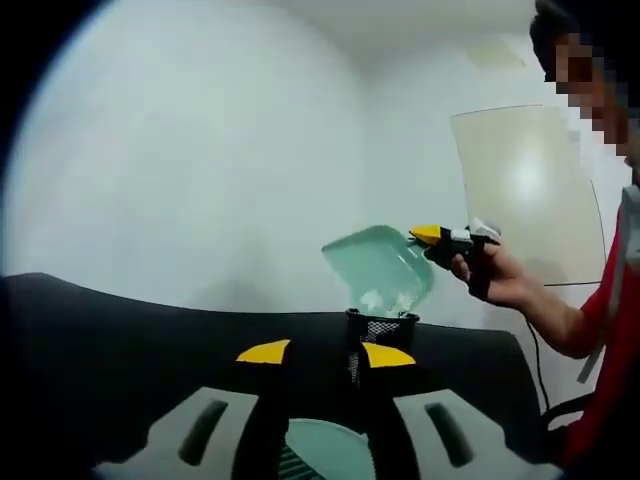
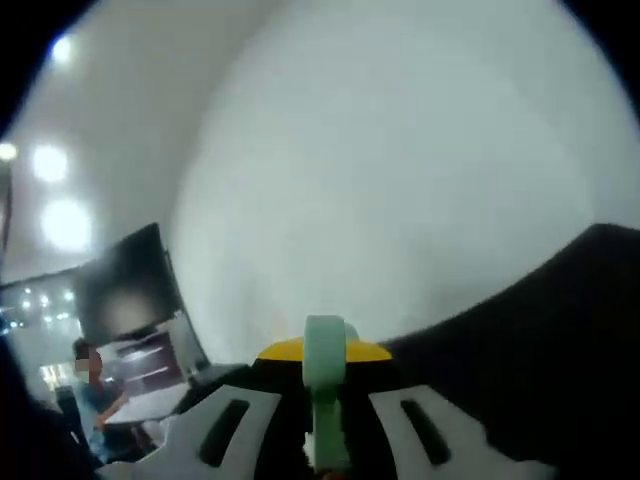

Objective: Pick up the broom and sweep the trash on the tabletop into the dustpan.

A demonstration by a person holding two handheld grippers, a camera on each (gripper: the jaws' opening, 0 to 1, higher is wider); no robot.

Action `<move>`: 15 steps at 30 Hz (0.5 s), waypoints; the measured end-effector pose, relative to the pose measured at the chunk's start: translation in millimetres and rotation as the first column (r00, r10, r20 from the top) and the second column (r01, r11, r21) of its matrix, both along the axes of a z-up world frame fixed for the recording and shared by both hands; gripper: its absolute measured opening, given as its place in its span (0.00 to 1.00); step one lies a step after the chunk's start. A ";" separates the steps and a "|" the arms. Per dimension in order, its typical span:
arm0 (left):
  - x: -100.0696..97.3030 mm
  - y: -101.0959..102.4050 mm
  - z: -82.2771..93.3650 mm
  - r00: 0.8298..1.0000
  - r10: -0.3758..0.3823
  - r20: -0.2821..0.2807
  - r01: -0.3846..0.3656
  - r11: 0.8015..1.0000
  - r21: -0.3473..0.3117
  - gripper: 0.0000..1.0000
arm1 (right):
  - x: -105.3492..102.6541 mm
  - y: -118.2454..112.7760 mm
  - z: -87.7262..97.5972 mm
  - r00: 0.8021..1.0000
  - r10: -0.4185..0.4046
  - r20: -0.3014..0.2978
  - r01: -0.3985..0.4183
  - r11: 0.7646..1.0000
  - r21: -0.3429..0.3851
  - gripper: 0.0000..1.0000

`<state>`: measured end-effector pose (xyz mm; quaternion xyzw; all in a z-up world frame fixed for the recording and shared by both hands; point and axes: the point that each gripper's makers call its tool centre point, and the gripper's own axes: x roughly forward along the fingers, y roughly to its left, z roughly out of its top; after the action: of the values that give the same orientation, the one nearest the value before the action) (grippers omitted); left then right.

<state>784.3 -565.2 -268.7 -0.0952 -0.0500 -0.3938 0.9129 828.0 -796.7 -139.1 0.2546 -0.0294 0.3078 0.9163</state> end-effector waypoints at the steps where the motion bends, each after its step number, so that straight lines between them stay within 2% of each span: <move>1: 0.0 0.0 0.0 1.000 0.000 0.000 0.000 1.000 0.001 0.24 | 0.0 0.1 0.2 1.000 -0.002 0.001 0.002 1.000 -0.004 0.12; 10: -0.1 0.7 -0.1 1.000 -0.001 0.000 0.001 1.000 0.002 0.24 | -4.6 4.6 3.9 0.999 -0.006 0.046 0.009 0.998 -0.056 0.12; 15: -0.3 1.4 0.9 1.000 0.001 0.001 -0.001 1.000 -0.005 0.24 | -3.2 -1.7 2.2 0.999 -0.003 0.034 0.004 1.000 -0.021 0.12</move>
<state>784.1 -563.7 -267.8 -0.0973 -0.0517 -0.3935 0.9127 824.8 -798.4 -136.9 0.2398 -0.0425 0.3107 0.9188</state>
